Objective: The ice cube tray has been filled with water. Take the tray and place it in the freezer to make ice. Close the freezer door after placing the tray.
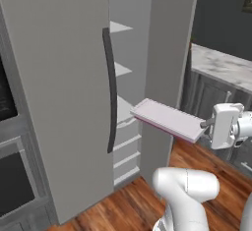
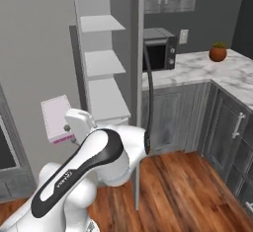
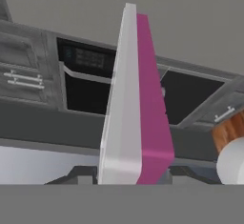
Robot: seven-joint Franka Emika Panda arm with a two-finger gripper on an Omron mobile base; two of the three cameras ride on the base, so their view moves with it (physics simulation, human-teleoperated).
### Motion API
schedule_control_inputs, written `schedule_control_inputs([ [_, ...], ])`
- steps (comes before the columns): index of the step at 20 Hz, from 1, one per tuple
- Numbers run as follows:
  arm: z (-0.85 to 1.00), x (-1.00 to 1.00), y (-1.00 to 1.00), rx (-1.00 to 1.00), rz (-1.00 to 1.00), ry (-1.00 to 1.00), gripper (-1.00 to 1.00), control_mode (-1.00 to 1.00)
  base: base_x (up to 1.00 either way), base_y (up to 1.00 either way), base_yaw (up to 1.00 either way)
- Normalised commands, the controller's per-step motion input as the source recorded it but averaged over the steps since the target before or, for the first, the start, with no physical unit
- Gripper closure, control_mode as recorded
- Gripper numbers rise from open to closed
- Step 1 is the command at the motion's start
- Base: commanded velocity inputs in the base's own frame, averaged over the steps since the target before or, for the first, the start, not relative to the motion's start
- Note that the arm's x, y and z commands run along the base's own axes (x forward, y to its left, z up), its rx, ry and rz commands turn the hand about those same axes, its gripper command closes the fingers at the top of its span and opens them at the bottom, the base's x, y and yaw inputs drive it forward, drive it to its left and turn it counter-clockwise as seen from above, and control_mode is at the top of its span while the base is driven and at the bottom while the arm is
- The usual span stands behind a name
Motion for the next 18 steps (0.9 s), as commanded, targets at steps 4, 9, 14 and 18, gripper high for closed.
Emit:
schedule_control_inputs([
  [4, 0.0, 0.0, 0.0, 0.0, 0.0, 0.0, 1.0, 1.0, 0.2, 0.05, -0.12],
  [9, 0.0, 0.0, 0.0, 0.0, 0.0, 0.0, 1.0, 1.0, 0.15, 0.01, -0.1],
  [14, 0.0, 0.0, 0.0, 0.0, 0.0, 0.0, 1.0, 1.0, 0.33, 0.15, -0.1],
  [18, 0.0, 0.0, 0.0, 0.0, 0.0, 0.0, 1.0, 1.0, 0.38, 0.07, -0.09],
])
